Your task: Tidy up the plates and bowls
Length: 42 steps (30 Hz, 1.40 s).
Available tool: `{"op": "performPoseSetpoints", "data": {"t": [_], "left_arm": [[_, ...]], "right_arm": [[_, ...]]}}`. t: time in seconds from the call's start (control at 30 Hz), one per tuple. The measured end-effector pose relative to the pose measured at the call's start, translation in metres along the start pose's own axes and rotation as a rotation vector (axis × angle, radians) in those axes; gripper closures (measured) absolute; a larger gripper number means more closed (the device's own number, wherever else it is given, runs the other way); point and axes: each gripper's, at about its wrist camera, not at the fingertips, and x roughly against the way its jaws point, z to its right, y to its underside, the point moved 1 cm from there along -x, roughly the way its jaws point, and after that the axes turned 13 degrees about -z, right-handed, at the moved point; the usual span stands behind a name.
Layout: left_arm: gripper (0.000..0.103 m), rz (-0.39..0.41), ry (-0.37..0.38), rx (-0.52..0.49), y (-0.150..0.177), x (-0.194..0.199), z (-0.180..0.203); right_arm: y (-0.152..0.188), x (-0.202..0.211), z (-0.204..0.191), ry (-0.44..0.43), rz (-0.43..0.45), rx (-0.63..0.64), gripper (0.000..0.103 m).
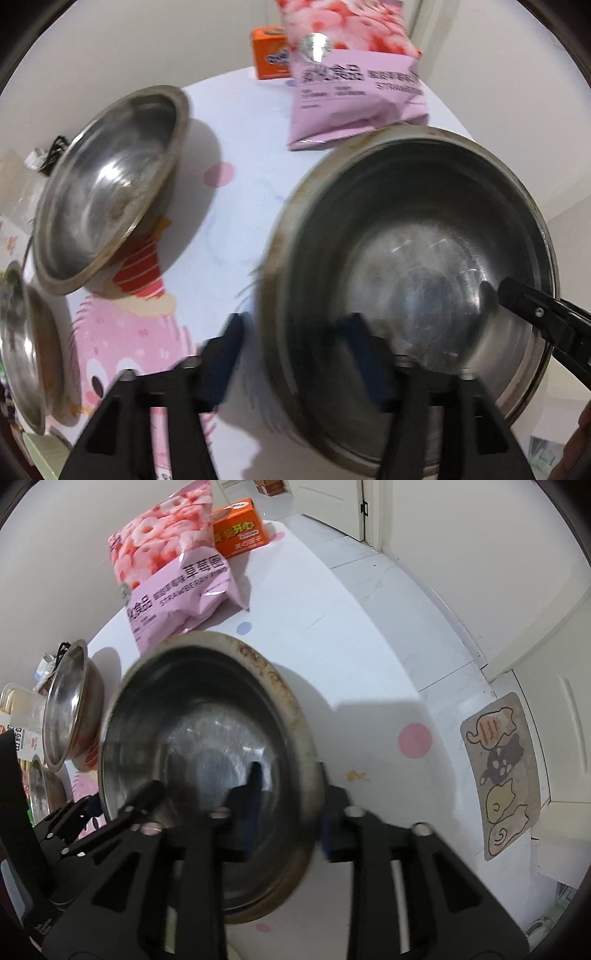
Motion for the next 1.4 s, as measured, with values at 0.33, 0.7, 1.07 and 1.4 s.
{"op": "performPoseSetpoints", "data": {"t": [0.33, 0.7, 1.07, 1.4], "left_arm": [[0.025, 0.031, 0.040, 0.046, 0.012, 0.034, -0.024], [0.021, 0.116, 0.039, 0.063, 0.029, 0.116, -0.053], [0.019, 0.158, -0.029, 0.085, 0.038, 0.150, -0.094], [0.015, 0.116, 0.074, 0.175, 0.037, 0.150, -0.152]], "right_arm": [[0.010, 0.029, -0.004, 0.037, 0.060, -0.050, 0.041], [0.028, 0.085, -0.029, -0.031, 0.081, -0.125, 0.031], [0.037, 0.100, -0.087, -0.053, 0.076, -0.045, 0.018], [0.028, 0.095, -0.152, -0.090, 0.043, 0.098, 0.016]]}}
